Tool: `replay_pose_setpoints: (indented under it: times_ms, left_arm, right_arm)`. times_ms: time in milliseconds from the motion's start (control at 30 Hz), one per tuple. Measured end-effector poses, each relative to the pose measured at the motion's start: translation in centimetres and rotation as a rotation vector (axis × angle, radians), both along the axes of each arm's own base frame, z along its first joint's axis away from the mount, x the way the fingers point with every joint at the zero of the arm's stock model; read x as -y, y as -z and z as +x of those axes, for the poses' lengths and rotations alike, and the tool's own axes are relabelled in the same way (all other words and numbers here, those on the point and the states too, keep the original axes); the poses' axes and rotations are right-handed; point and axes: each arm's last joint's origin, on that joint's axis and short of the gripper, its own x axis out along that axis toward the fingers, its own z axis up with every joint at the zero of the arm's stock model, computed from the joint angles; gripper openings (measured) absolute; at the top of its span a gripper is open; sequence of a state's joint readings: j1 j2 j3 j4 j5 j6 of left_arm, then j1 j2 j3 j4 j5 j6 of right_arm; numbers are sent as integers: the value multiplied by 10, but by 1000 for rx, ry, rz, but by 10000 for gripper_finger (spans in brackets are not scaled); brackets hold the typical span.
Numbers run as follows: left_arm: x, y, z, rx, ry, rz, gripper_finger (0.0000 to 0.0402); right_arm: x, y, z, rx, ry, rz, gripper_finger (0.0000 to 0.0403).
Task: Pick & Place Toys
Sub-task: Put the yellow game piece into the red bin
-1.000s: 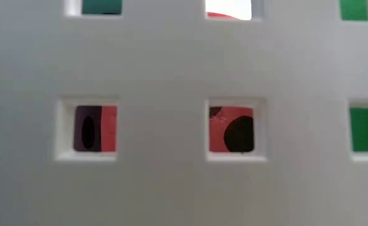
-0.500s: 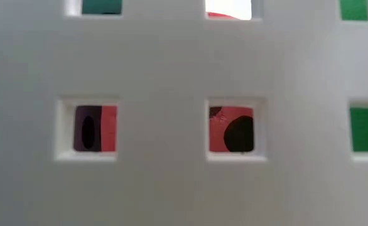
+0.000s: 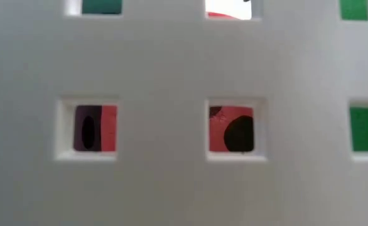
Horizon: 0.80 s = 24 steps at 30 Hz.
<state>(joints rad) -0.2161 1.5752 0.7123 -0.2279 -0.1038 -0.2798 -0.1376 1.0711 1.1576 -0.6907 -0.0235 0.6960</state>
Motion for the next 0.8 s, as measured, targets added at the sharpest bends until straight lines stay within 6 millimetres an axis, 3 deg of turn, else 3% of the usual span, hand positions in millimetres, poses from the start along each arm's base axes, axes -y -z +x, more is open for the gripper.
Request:
replay_pose_setpoints:
  times_ms: [400,733,800]
  left_arm:
    - [0,11,6,-2,-8,16,293]
    - [0,11,6,0,30,37,147]
    - [0,11,6,-1,32,32,136]
  right_arm:
    - [1,6,14,-8,-5,8,340]
    - [1,-3,14,81,-5,-6,340]
    - [1,-4,14,91,-3,-7,340]
